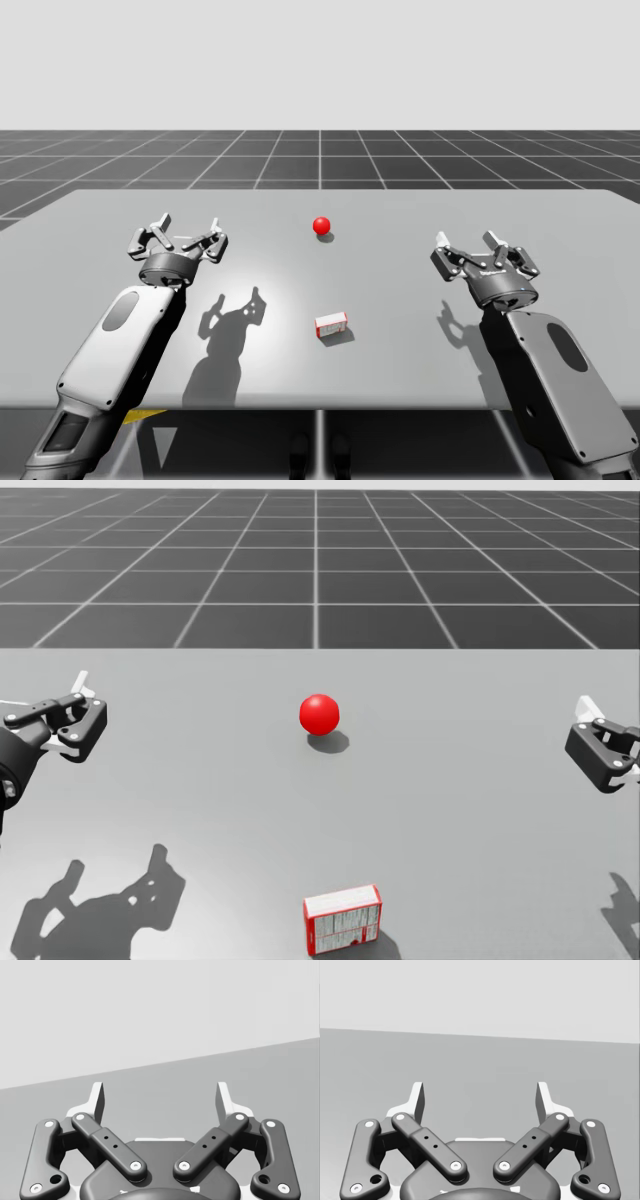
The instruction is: Watch the red light. When it turns green, pick up the object.
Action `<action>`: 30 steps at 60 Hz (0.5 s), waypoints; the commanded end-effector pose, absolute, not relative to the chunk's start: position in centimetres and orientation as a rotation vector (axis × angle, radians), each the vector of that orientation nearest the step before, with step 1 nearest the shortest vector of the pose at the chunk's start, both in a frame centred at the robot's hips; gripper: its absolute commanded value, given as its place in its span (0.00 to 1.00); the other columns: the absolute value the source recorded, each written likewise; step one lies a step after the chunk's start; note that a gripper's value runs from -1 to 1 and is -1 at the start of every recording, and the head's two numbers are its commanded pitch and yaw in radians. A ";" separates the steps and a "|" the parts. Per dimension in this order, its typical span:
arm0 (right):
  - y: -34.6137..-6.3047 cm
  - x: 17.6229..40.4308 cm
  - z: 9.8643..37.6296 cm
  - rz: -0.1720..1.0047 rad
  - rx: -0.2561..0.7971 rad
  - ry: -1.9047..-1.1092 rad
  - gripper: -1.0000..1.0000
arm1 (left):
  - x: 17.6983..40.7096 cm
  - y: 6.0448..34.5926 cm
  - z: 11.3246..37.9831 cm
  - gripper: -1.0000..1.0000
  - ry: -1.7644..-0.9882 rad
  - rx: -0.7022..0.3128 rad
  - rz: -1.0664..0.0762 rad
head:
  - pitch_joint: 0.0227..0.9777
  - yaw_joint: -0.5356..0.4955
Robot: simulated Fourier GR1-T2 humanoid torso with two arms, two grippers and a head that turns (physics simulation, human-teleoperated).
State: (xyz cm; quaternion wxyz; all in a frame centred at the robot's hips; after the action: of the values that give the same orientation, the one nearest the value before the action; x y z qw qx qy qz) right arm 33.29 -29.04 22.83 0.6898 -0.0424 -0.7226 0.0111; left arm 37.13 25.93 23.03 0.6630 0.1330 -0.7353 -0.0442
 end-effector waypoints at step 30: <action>-29.2 33.3 22.8 0.026 -0.099 -1.618 0.00 | 37.2 25.9 23.0 0.00 -1.662 0.306 -0.102 | 0.60 0.51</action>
State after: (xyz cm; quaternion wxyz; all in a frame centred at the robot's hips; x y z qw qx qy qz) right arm 33.29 -29.11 22.82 0.6895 -0.0438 -0.7229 0.0117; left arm 37.12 25.88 22.98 0.6623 0.1356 -0.7355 -0.0453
